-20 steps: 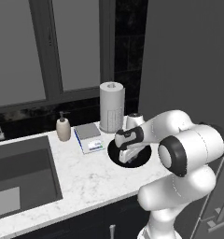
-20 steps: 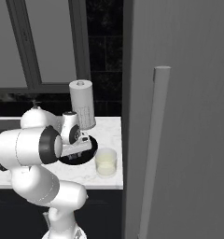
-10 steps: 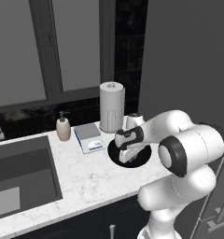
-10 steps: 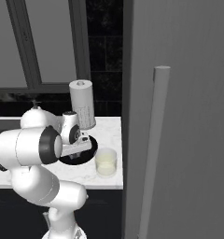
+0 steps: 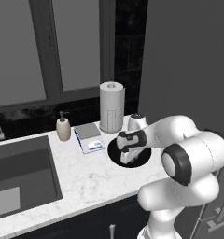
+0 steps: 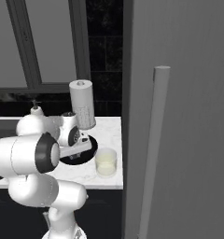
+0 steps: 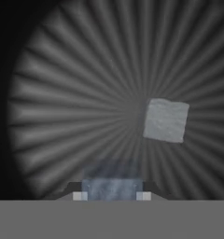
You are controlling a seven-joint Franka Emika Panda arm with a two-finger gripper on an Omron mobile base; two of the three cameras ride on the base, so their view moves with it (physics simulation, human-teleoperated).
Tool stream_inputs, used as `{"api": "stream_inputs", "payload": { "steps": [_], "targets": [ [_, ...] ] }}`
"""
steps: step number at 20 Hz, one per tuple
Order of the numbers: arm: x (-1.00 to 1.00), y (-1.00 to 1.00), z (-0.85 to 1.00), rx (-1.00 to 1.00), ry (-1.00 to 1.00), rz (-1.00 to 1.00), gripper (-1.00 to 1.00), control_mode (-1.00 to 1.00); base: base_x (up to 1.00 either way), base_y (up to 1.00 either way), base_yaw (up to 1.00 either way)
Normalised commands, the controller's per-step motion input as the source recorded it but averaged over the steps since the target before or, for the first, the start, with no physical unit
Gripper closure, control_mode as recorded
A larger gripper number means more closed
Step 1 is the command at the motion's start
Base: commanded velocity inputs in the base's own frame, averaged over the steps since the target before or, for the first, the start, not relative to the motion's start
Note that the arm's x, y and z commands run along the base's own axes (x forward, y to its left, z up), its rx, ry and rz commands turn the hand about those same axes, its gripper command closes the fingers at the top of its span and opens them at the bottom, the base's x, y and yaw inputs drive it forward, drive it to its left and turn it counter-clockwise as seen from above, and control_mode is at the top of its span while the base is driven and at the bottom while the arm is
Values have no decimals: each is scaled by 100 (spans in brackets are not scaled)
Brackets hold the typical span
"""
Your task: Grab a lemon wedge from the fridge and one ice cube from the ice bowl, and put them in the glass of lemonade.
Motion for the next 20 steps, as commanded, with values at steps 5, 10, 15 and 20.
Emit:
{"api": "stream_inputs", "payload": {
  "steps": [5,10,15,20],
  "targets": [
    [-5,-7,10,1,-8,0,100,-100,0,0,0],
    [0,8,86,-10,-7,-9,100,-100,0,0,0],
    [0,0,98,-6,0,-15,100,-100,0,0,0],
    [-5,-17,54,-2,0,-25,100,-100,0,0,0]
  ]
}}
